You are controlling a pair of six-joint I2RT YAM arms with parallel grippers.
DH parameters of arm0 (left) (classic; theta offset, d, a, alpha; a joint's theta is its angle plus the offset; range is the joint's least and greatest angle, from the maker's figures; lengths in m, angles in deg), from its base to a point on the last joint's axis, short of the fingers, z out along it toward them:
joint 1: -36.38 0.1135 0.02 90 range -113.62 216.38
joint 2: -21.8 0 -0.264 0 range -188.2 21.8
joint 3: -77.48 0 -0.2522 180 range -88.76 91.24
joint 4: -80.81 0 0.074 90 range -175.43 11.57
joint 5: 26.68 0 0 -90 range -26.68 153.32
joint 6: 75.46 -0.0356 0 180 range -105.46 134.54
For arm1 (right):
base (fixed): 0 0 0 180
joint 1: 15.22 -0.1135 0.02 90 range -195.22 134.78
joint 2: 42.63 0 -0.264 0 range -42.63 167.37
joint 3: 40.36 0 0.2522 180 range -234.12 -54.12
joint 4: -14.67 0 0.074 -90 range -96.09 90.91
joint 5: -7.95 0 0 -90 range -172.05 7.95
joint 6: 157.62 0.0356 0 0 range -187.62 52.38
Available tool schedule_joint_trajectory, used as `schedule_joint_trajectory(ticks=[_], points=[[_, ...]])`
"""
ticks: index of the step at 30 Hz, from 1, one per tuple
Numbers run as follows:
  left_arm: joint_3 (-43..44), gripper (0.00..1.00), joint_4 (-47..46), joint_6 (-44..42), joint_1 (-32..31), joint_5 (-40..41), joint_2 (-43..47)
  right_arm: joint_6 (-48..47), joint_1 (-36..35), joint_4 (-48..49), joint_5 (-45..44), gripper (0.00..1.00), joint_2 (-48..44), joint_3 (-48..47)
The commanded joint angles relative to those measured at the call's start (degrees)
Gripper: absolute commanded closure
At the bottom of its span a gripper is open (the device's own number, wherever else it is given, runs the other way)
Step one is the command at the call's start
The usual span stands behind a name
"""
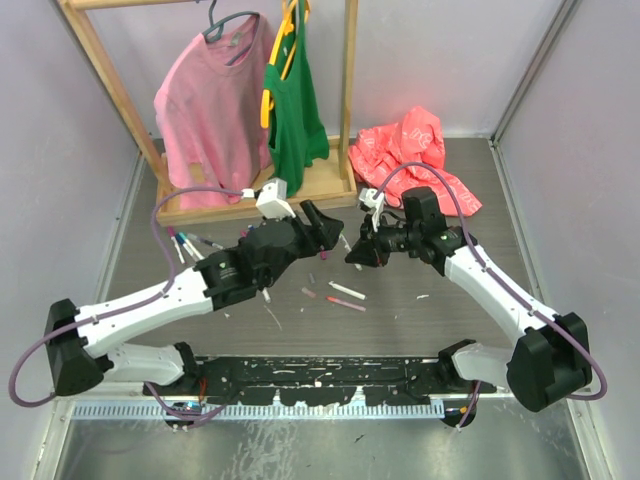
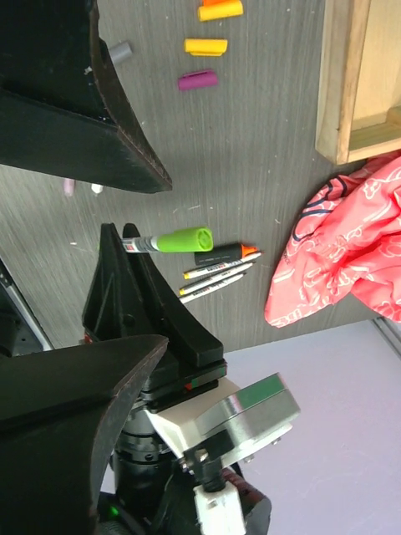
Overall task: Open the pen caps
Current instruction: Open the pen cap from the pen.
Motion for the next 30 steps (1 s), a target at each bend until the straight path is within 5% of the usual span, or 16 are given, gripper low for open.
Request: schedule_joint_trajectory(ticks=[1,17,26,30], points=[[5.1,0.31,0.5,2.2,0.3,0.8,-3.9,-1.2,-0.5,0.2,-0.4,0.99,-0.1,-2.9],[9.1,0.61,0.5,4.6,2.5,-1.6,-12.0,-1.6,-0.6,-0.4,-0.1,0.99,-0.1,-3.2],[8.3,0.93,-0.6,4.8,3.8,-4.7,-12.4,-1.9,-0.6,-0.7,0.3,0.99,0.2,-3.4],[6.6,1.00,-2.5,4.7,4.3,-6.1,-11.7,-2.2,-0.7,-1.5,1.3,0.89,0.4,-3.7]])
